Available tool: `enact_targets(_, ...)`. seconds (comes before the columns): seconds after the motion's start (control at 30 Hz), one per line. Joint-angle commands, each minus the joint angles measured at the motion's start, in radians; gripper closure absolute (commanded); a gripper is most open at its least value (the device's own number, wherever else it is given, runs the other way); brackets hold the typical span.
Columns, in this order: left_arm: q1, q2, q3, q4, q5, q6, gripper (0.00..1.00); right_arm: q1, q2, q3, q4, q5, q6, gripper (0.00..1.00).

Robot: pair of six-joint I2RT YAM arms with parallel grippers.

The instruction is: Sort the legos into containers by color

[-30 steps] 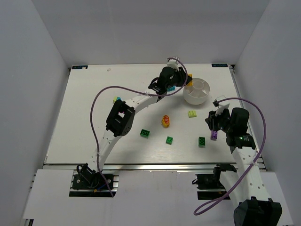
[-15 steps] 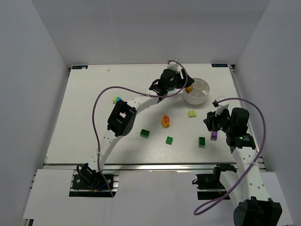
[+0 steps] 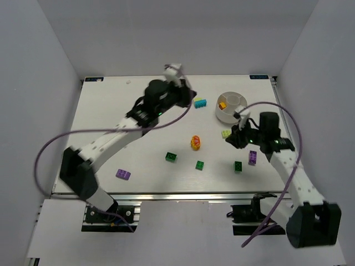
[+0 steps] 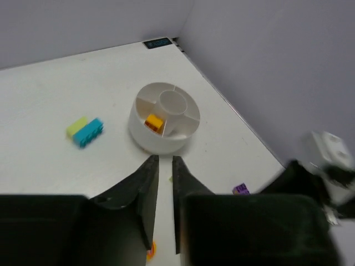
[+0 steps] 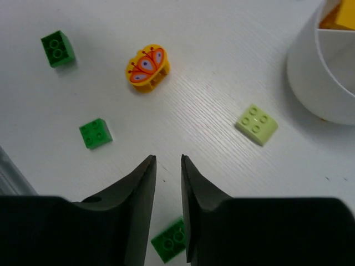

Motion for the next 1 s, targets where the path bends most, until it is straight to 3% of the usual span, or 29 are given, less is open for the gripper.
enact_targets(0.0, 0.031, -0.293, -0.295, -0.135, -0.165, 0.177, 0.69, 0.158, 0.191, 0.166, -0.041, 0.076, 0.071, 0.66)
enact_targets(0.03, 0.031, -0.340, -0.355, -0.194, -0.196, 0.197, 0.51, 0.186, 0.222, 0.190, -0.041, 0.131, 0.090, 0.56)
enact_targets(0.1, 0.031, -0.458, -0.525, -0.276, -0.303, 0.272, 0.26, 0.312, 0.334, 0.250, -0.045, 0.201, 0.136, 0.44)
enact_targets(0.23, 0.031, -0.590, -0.609, -0.365, -0.444, 0.318, 0.22, 0.394, 0.466, 0.400, -0.094, 0.271, 0.225, 0.25)
enact_targets(0.3, 0.031, -0.694, -0.692, -0.355, -0.506, 0.315, 0.20, 0.439, 0.558, 0.470, -0.133, 0.298, 0.256, 0.20)
enact_targets(0.33, 0.031, -0.731, -0.721, -0.312, -0.538, 0.318, 0.17, 0.464, 0.581, 0.508, -0.143, 0.327, 0.288, 0.11)
enact_targets(0.4, 0.031, -0.809, -0.756, -0.281, -0.542, 0.346, 0.15, 0.498, 0.635, 0.523, -0.134, 0.372, 0.320, 0.11)
enact_targets(0.5, 0.031, -0.814, -0.742, -0.309, -0.600, 0.341, 0.15, 0.548, 0.709, 0.547, -0.127, 0.496, 0.386, 0.11)
enact_targets(0.7, 0.031, -0.805, -0.739, -0.312, -0.586, 0.347, 0.15, 0.582, 0.813, 0.585, -0.124, 0.730, 0.553, 0.11)
enact_targets(0.97, 0.031, -0.814, -0.742, -0.304, -0.577, 0.349, 0.15, 0.590, 0.905, 0.623, -0.110, 0.815, 0.606, 0.11)
